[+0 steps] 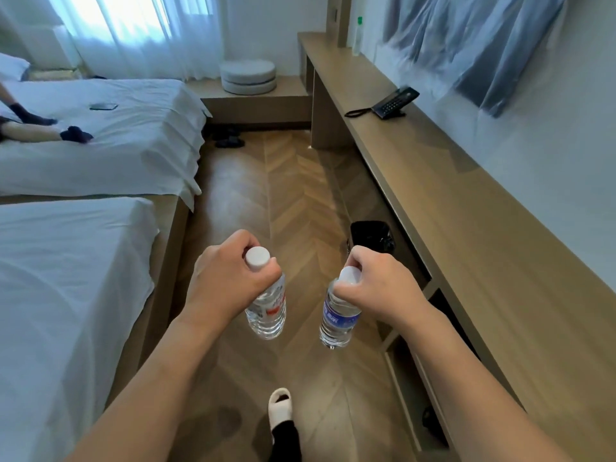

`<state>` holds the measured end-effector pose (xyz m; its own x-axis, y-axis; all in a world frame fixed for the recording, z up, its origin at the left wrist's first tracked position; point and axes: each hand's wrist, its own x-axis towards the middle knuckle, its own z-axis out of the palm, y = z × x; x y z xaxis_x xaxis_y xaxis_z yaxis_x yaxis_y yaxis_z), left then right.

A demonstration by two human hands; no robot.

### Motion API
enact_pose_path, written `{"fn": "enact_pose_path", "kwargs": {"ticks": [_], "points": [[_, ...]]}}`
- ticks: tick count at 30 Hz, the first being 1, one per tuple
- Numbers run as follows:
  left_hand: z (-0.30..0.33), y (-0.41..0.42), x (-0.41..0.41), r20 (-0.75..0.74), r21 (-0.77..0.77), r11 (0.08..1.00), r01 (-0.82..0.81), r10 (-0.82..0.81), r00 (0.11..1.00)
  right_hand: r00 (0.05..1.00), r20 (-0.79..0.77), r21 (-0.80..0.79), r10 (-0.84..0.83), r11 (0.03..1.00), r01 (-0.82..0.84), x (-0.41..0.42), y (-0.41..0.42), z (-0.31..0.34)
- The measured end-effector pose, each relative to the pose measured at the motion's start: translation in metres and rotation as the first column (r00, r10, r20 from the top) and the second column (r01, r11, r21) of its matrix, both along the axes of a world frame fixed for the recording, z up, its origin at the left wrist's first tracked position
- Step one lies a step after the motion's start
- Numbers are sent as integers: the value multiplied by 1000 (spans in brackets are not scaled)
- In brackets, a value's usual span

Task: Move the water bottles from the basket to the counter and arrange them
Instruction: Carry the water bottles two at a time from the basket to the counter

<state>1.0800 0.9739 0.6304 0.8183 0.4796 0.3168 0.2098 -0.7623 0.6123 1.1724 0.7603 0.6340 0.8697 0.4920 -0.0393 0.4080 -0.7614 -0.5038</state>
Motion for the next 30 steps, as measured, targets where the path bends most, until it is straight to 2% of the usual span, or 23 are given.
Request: {"fn": "enact_pose_path", "kwargs": {"ticks": [13,24,30], "points": [[9,144,227,5,-13,998,57,-57,998,998,-27,-21,-51,998,51,216,146,11],[-6,229,433,-59,-65,997,51,-55,997,998,-66,-36,-2,999,-1,424,235,2],[-1,270,539,20,-66,995,72,-70,997,999,-47,-39,10,999,-12,529,273,10]]}}
